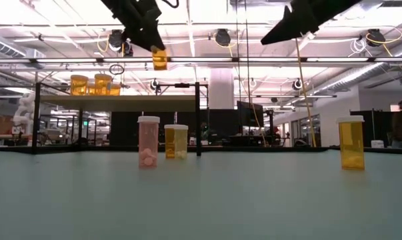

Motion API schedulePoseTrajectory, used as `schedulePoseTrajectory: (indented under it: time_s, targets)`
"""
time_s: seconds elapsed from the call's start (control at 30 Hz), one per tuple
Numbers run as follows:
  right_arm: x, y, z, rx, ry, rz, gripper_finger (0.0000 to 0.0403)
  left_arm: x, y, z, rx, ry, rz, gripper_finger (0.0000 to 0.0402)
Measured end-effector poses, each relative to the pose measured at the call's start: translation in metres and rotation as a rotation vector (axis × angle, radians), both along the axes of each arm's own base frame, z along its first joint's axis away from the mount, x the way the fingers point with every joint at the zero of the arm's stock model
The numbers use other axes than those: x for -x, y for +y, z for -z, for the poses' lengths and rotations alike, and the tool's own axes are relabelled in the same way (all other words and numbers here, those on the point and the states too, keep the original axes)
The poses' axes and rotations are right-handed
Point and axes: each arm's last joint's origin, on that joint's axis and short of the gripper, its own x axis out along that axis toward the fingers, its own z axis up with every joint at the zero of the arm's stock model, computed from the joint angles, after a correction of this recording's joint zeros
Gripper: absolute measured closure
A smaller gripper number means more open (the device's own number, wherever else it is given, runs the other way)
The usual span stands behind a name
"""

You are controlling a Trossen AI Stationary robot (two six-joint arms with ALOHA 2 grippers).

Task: Pick and place medicine bottles onto shelf by color
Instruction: Put the big orange pill bottle on the shelf aligned with the other big orange pill bottle

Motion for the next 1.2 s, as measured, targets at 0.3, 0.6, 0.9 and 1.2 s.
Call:
schedulePoseTrajectory:
  time_s: [0.3,0.6,0.9,1.2]
  targets:
    - [0.000,-0.003,0.003,0.001,0.009,0.011,0.0011,0.017,0.025,0.000,0.029,-0.021,-0.075,0.0179]
    - [-0.001,-0.003,0.001,-0.004,-0.013,0.010,0.0011,0.032,0.046,0.009,0.077,0.020,-0.173,0.0179]
    - [-0.001,-0.003,0.001,-0.003,-0.012,0.010,0.0011,0.035,0.066,0.027,0.155,0.071,-0.254,0.0179]
    - [-0.001,-0.003,0.001,-0.004,-0.012,0.010,0.0011,0.037,0.067,0.031,0.216,0.053,-0.308,0.0179]
